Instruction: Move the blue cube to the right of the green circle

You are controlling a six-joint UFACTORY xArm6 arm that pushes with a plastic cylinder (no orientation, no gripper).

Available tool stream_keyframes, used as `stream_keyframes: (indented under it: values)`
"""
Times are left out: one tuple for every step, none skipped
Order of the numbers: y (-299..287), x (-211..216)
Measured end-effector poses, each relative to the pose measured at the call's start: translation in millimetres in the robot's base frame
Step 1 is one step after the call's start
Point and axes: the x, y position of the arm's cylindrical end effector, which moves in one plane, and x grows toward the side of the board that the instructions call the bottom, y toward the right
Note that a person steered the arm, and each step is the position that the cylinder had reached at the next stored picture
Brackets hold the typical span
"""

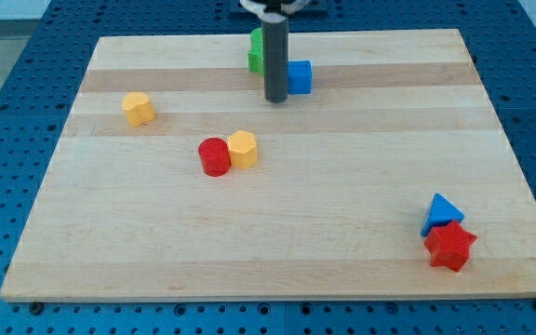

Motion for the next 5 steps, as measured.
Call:
stream_keyframes:
  values:
    - [9.5,19.9]
    - [37.2,-9.4]
    - [56.1,-51.2]
    - [62.9,-91.2]
    - [63.0,-114.1]
